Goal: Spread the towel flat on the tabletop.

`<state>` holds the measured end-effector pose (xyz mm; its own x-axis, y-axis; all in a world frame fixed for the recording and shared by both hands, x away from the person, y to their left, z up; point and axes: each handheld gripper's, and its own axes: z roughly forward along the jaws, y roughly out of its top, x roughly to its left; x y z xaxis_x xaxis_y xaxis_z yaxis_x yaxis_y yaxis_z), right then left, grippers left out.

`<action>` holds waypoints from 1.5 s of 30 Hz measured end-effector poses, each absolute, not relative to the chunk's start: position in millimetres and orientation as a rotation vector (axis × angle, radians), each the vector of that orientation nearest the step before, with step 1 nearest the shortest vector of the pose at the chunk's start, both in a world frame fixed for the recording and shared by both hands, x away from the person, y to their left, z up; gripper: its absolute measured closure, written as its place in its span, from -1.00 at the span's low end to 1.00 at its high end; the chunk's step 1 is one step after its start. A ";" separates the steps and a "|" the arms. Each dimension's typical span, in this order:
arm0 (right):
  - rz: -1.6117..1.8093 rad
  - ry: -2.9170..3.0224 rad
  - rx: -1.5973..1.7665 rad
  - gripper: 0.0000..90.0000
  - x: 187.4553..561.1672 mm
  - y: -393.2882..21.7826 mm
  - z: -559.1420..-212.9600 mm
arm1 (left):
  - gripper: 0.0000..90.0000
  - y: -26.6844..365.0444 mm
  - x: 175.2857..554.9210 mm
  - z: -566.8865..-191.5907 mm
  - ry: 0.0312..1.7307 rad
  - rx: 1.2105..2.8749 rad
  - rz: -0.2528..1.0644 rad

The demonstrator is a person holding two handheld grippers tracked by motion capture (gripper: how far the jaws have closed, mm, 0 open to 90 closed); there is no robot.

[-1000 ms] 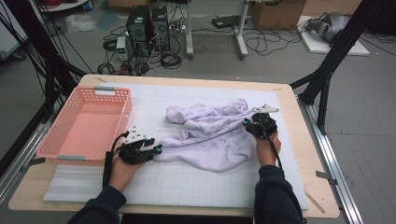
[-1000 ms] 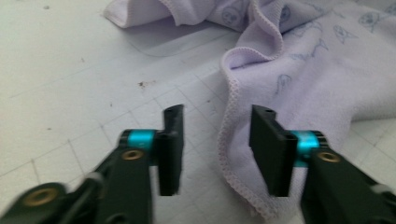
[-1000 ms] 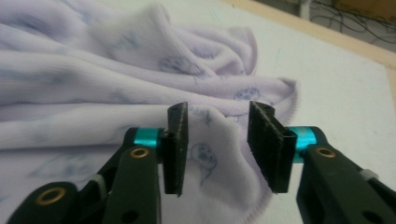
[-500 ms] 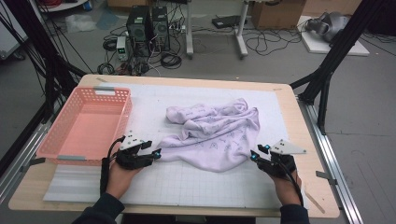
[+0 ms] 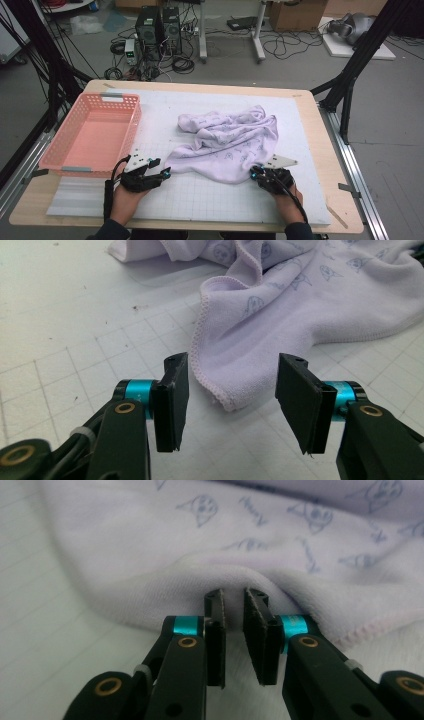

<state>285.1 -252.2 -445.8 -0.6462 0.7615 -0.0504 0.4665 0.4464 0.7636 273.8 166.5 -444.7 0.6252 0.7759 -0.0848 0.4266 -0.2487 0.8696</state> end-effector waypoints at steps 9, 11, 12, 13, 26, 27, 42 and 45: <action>1.056 2.322 1.133 0.61 319.6 -235.5 -446.3 | 0.06 167.2 276.5 -447.2 0.963 1.883 0.444; 1.042 2.312 1.121 0.64 316.2 -234.0 -447.4 | 0.06 165.2 276.2 -447.1 0.958 1.886 0.441; 1.034 2.306 1.130 0.70 314.4 -233.3 -447.5 | 0.06 164.8 276.0 -446.9 0.955 1.889 0.445; 1.032 2.310 1.137 0.82 313.2 -233.1 -447.0 | 0.06 164.2 275.8 -446.8 0.955 1.887 0.446; 0.863 2.342 1.203 0.97 268.4 -305.4 -417.0 | 0.06 167.7 273.1 -444.3 0.962 1.872 0.458; 0.833 2.337 1.213 0.97 264.4 -312.3 -413.8 | 0.06 167.2 273.4 -444.3 0.958 1.874 0.456; 1.046 2.104 1.358 0.37 255.2 -353.2 -426.3 | -0.10 103.5 298.4 -449.3 0.916 1.985 0.252; 1.065 2.115 1.387 0.16 265.0 -349.6 -435.8 | -0.13 88.9 305.7 -450.4 0.914 2.038 0.278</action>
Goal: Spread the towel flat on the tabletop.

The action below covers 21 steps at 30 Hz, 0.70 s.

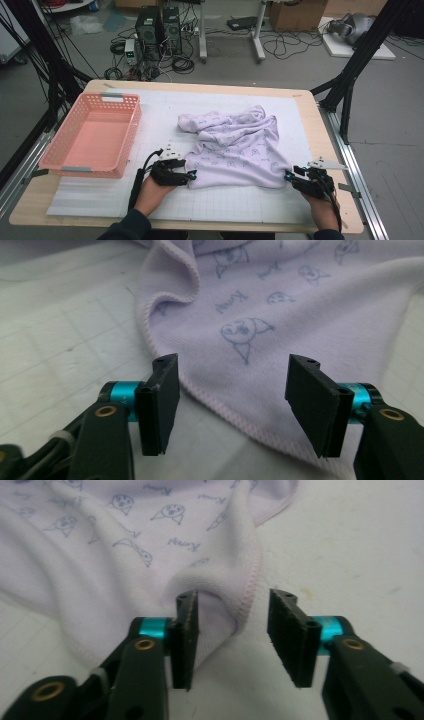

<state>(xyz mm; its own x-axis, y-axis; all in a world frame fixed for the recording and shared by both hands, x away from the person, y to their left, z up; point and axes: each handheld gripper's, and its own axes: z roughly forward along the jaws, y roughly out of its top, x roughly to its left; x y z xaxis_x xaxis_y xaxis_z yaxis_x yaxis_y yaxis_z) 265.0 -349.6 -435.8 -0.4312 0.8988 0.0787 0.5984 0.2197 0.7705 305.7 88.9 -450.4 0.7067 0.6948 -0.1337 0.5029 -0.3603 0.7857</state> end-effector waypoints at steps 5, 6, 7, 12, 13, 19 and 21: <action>1.002 2.148 1.397 0.11 281.5 -334.6 -445.3 | 0.32 80.5 305.7 -450.2 0.838 2.090 0.364; 0.998 2.153 1.387 0.25 283.9 -331.5 -444.7 | 0.79 80.5 305.8 -450.4 0.815 2.089 0.357; 0.984 2.152 1.388 0.48 286.3 -328.2 -443.2 | 0.86 81.3 307.1 -450.0 0.824 2.088 0.354; 0.850 2.169 1.327 0.88 305.0 -304.9 -435.4 | 0.89 111.2 320.7 -446.1 0.990 1.931 0.432; 0.826 2.161 1.325 0.88 310.5 -300.1 -434.9 | 0.89 117.8 324.0 -446.6 1.010 1.924 0.442; 0.666 2.114 1.336 0.62 339.1 -273.2 -436.1 | 0.89 125.1 341.6 -448.2 1.093 1.911 0.534; 0.762 2.096 1.366 0.53 339.2 -276.9 -433.0 | 0.83 124.9 344.1 -447.7 1.118 1.897 0.537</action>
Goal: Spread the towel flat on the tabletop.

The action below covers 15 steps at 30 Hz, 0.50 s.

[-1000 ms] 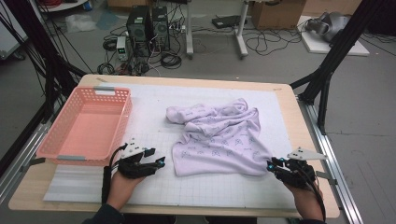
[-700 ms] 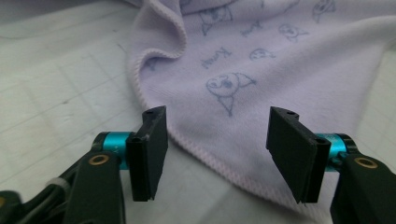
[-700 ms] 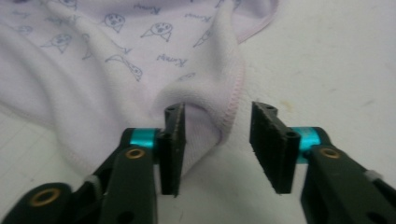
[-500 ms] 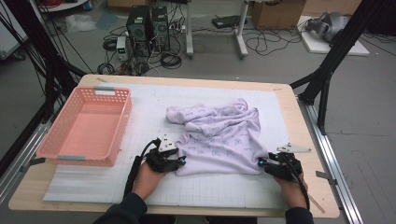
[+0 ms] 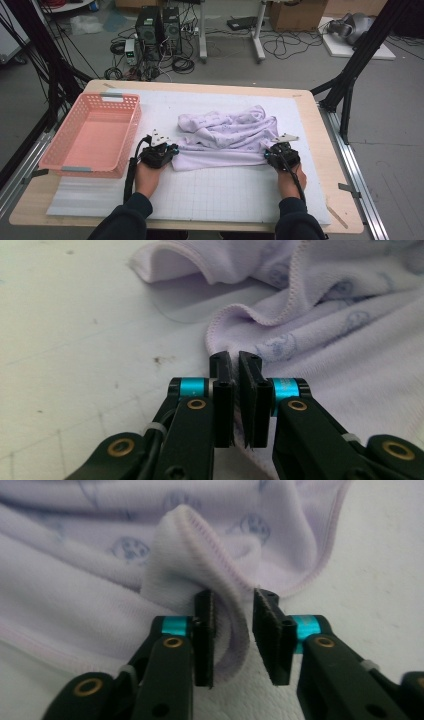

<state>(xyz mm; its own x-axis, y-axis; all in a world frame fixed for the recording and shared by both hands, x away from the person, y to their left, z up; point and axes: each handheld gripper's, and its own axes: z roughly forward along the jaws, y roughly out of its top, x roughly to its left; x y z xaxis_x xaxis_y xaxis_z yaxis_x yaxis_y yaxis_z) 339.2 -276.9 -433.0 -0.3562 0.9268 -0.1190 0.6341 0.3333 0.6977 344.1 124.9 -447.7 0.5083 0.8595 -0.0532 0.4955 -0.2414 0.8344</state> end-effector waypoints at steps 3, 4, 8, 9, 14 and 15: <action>1.005 2.030 1.380 0.51 325.8 -295.8 -422.5 | 0.43 131.9 340.9 -445.8 1.127 1.902 0.503; 1.044 2.021 1.365 0.51 320.5 -302.7 -420.0 | 0.34 134.5 337.9 -445.0 1.117 1.900 0.487; 1.094 1.985 1.336 0.53 303.5 -324.6 -422.8 | 0.15 143.8 323.4 -442.3 1.068 1.891 0.452; 1.119 1.970 1.359 0.52 300.1 -328.8 -425.1 | 0.14 144.6 320.5 -442.4 1.056 1.895 0.439; 1.135 1.992 1.403 0.51 292.9 -340.9 -432.5 | 0.11 145.1 311.3 -446.0 1.004 1.914 0.372; 1.136 2.005 1.404 0.51 292.0 -341.0 -432.7 | 0.11 144.6 310.9 -446.9 1.000 1.923 0.360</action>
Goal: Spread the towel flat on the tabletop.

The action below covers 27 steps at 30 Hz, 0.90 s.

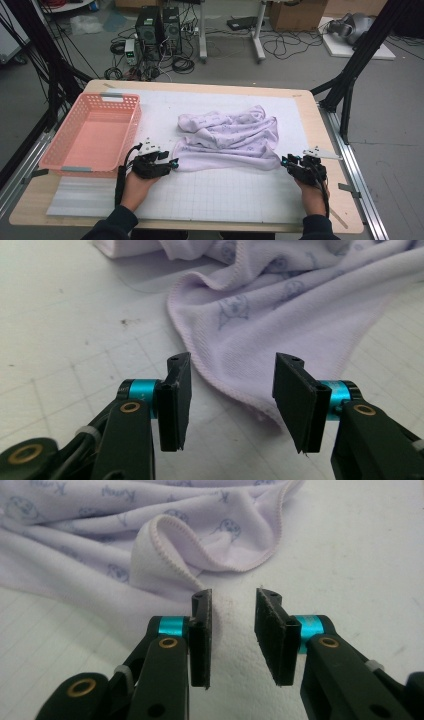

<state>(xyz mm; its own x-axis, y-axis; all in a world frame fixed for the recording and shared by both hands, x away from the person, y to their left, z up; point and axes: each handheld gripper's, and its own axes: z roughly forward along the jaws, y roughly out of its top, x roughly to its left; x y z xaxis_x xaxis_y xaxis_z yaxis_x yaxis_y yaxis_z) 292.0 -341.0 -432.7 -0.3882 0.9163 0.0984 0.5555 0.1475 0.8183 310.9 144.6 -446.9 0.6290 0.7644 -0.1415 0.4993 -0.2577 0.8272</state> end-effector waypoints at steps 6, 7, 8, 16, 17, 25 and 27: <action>1.069 2.104 1.379 0.37 298.7 -324.7 -444.7 | 0.04 133.0 309.0 -450.8 0.968 1.970 0.331; 1.044 2.111 1.378 0.36 300.7 -321.3 -447.2 | 0.02 132.2 308.6 -450.6 0.965 1.975 0.328; 1.011 2.125 1.386 0.36 302.4 -318.2 -449.8 | 0.01 131.0 308.1 -450.9 0.960 1.976 0.329; 1.014 2.155 1.377 0.93 294.4 -319.3 -446.0 | 0.92 121.1 300.4 -448.5 0.901 2.075 0.359; 1.010 2.167 1.372 0.93 290.7 -320.4 -444.8 | 0.92 123.7 298.3 -447.9 0.897 2.078 0.360; 1.023 2.262 1.348 0.95 247.8 -327.2 -441.1 | 0.92 148.1 272.6 -434.9 0.866 2.058 0.288; 1.033 2.286 1.342 0.95 234.1 -326.8 -440.1 | 0.92 151.1 264.5 -430.4 0.845 2.060 0.269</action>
